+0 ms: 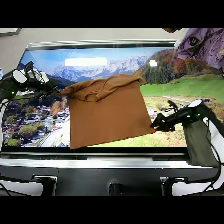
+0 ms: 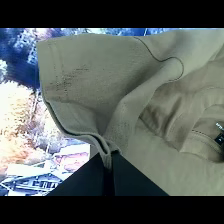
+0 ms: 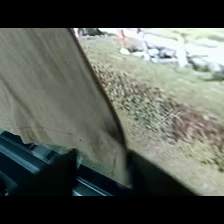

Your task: Fold the clothes and pants, and hang the long-sleeved shirts on hangers.

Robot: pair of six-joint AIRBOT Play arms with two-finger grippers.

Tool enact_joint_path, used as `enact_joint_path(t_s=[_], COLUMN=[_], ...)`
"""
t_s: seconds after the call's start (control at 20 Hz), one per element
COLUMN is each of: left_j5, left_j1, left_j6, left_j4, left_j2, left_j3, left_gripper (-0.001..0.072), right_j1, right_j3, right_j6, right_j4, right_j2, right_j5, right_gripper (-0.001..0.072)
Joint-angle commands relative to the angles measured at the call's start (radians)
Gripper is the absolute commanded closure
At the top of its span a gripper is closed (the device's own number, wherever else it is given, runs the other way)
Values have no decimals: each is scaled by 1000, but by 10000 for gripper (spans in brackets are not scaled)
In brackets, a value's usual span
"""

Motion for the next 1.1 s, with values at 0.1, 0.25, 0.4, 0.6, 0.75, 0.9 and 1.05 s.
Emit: enact_joint_path(t_s=[0.1,0.25,0.4,0.6,0.75,0.9,1.05], left_j5=[-9,-27,-64,-130,-129,-130,-130], left_j1=[1,0,-1,-10,-26,-28,-28], left_j6=[0,0,0,-1,-1,-16,-16], left_j4=[0,0,0,0,0,0,0], left_j2=[1,1,0,-6,-6,-6,-6], left_j3=[1,1,1,0,0,0,0], left_gripper=[690,690,691,690,691,691,690], right_j1=[30,-14,-13,-12,-12,-27,-100], right_j3=[102,348,567,742,768,768,768], right_j6=[37,163,250,392,399,390,292], right_j4=[-41,-146,-216,-206,-103,-93,-89], right_j2=[2,1,-27,-162,-248,-251,-193], right_j5=[-73,-147,-263,-385,-381,-289,-140], right_gripper=[685,685,685,684,658,281,191])
